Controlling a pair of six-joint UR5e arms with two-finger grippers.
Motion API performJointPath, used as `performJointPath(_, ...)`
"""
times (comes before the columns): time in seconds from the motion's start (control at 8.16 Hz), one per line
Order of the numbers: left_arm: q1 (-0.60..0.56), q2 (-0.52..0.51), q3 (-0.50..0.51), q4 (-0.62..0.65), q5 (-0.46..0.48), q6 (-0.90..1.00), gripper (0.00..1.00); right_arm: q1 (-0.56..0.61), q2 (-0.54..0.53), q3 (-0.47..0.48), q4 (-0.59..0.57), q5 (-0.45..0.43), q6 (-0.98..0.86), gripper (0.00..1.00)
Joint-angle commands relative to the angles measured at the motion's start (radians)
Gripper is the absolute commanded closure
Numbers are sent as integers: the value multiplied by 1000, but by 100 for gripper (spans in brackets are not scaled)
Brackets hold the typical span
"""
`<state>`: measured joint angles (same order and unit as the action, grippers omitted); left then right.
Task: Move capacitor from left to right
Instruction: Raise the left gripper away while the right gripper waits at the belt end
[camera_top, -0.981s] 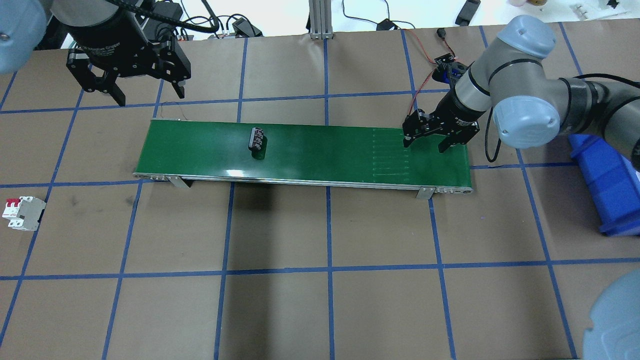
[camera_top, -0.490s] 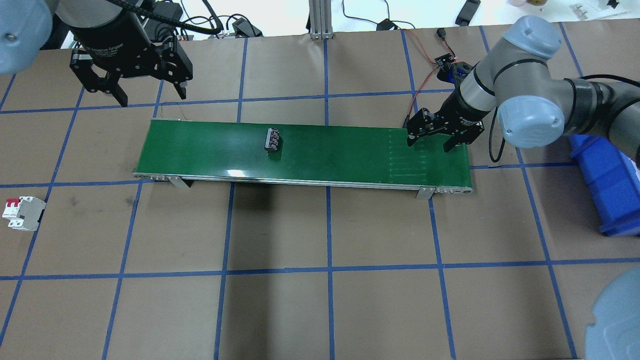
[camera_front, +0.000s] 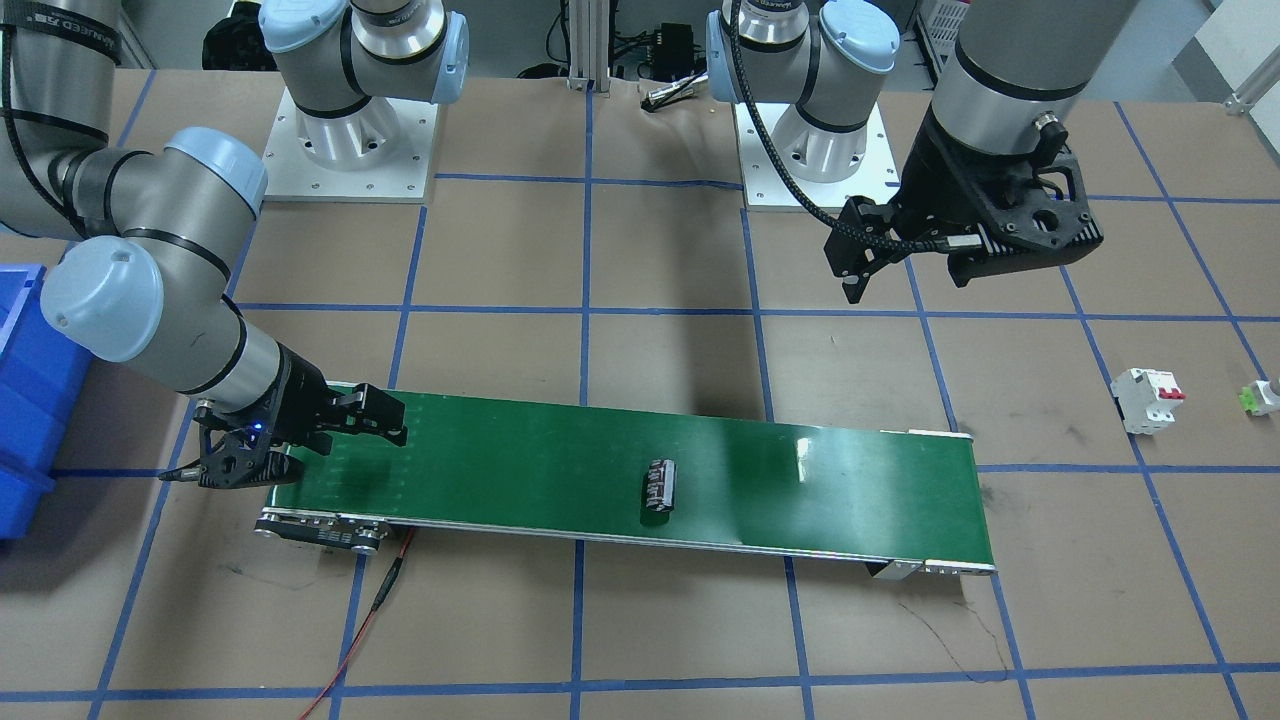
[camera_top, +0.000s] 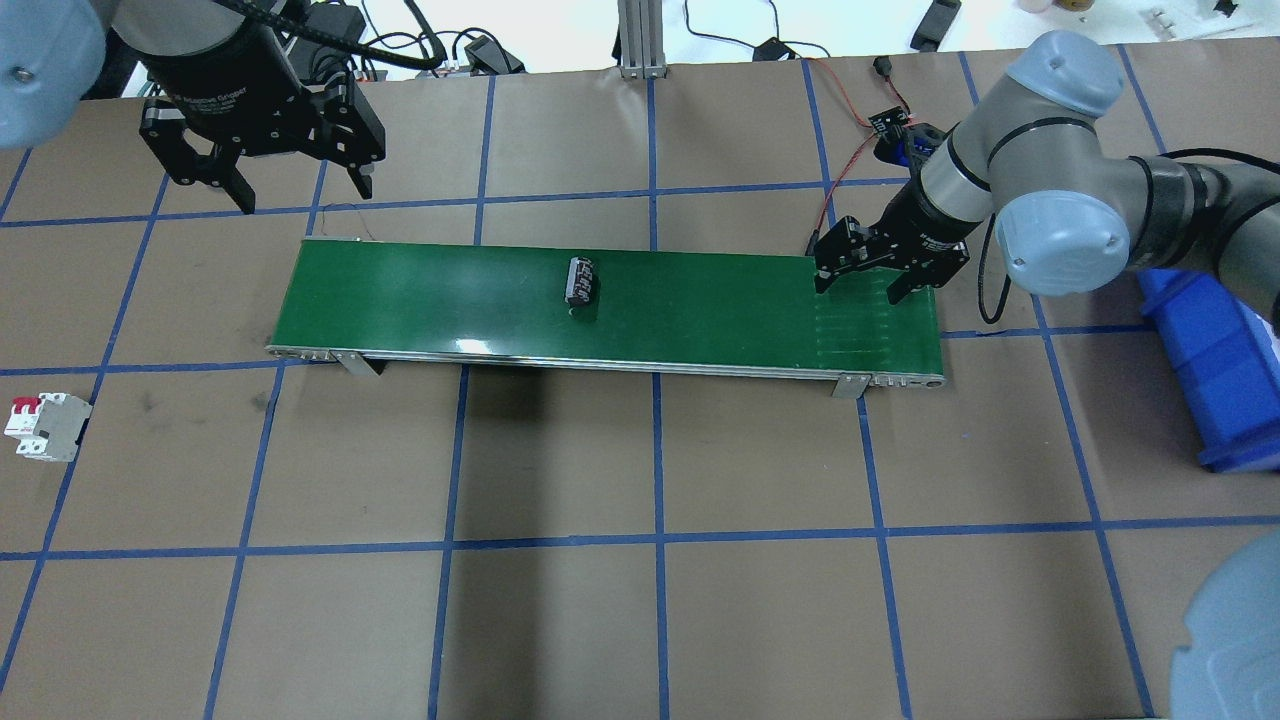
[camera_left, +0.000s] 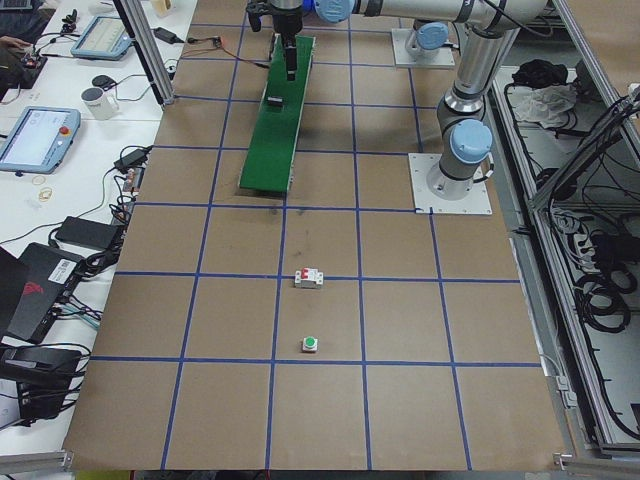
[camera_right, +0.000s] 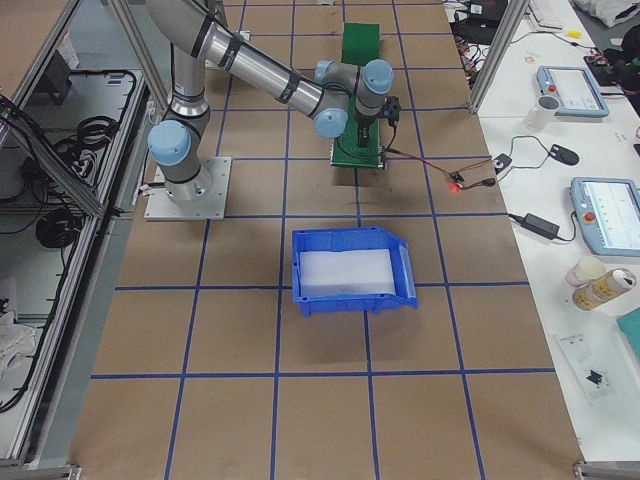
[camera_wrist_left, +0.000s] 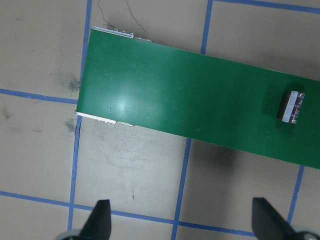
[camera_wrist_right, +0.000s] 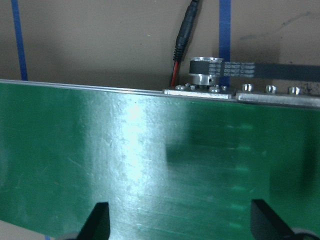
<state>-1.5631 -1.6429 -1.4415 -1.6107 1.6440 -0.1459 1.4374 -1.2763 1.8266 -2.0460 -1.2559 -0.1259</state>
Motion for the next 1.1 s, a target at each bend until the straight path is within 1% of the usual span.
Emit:
performJointPath(0.0,0,0,0,0,-1,0,0,0,0,-6,1,-14,-11,0)
performJointPath(0.12,0,0,0,0,0,0,0,0,0,-18,1,-34,-9,0)
performJointPath(0.61,0,0,1,0,-1,0,0,0,3,-23,1,-34,5,0)
performJointPath(0.86,0,0,1,0,-1,0,0,5,12,-23,1,-16,18,0)
performJointPath(0.98,3,0,1,0,-3,0,0,12,12,-21,-3,-16,88,0)
